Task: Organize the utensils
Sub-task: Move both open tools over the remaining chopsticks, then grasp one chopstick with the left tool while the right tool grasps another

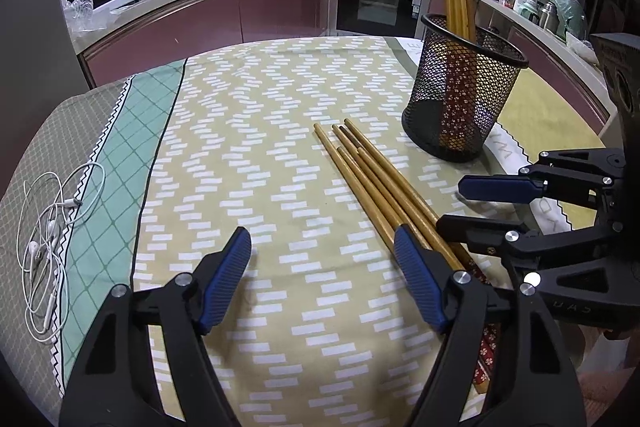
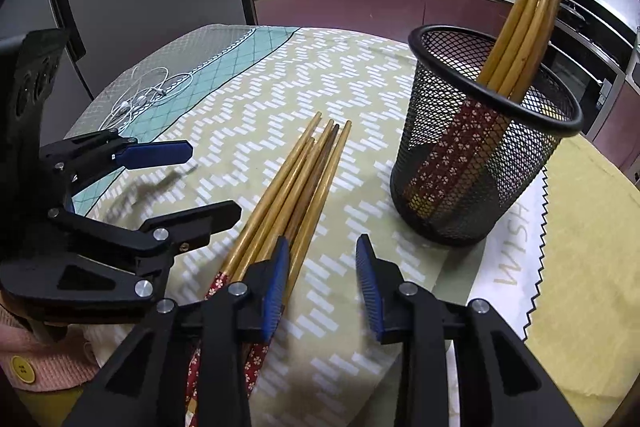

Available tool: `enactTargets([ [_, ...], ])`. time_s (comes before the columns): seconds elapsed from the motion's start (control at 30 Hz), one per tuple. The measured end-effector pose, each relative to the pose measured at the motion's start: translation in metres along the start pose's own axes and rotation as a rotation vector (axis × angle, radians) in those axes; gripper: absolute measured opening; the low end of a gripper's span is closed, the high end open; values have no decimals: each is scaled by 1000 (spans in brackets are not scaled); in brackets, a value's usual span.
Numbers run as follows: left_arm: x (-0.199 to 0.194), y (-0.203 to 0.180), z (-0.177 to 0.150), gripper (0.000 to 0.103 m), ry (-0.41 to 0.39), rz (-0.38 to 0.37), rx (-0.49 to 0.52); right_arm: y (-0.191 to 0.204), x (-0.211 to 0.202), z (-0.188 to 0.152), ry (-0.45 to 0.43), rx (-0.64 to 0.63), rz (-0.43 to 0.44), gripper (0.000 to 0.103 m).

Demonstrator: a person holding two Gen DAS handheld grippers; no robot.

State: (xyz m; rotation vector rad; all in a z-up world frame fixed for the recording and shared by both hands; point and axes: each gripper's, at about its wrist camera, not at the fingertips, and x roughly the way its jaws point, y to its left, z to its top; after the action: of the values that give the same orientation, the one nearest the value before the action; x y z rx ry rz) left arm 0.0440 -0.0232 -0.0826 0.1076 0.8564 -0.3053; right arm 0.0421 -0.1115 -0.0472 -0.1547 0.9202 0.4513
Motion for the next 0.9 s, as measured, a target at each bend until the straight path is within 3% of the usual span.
enactTargets([
  [0.13, 4, -2, 1, 73, 12, -20, 7, -1, -1, 0, 5, -3, -19, 31],
  [0.27, 11, -5, 4, 72, 31, -28, 11, 0, 7, 0, 42, -12, -51, 23],
  [0.5, 18, -6, 8, 71, 46, -39, 21, -5, 1, 1, 5, 26, 8, 24],
  [0.67, 22, -5, 10, 58, 61, 8, 32, 3, 1, 2, 18, -7, 32, 24],
  [0.9, 23, 4, 11, 49, 71, -18, 21, 0, 5, 4, 33, -12, 13, 24],
])
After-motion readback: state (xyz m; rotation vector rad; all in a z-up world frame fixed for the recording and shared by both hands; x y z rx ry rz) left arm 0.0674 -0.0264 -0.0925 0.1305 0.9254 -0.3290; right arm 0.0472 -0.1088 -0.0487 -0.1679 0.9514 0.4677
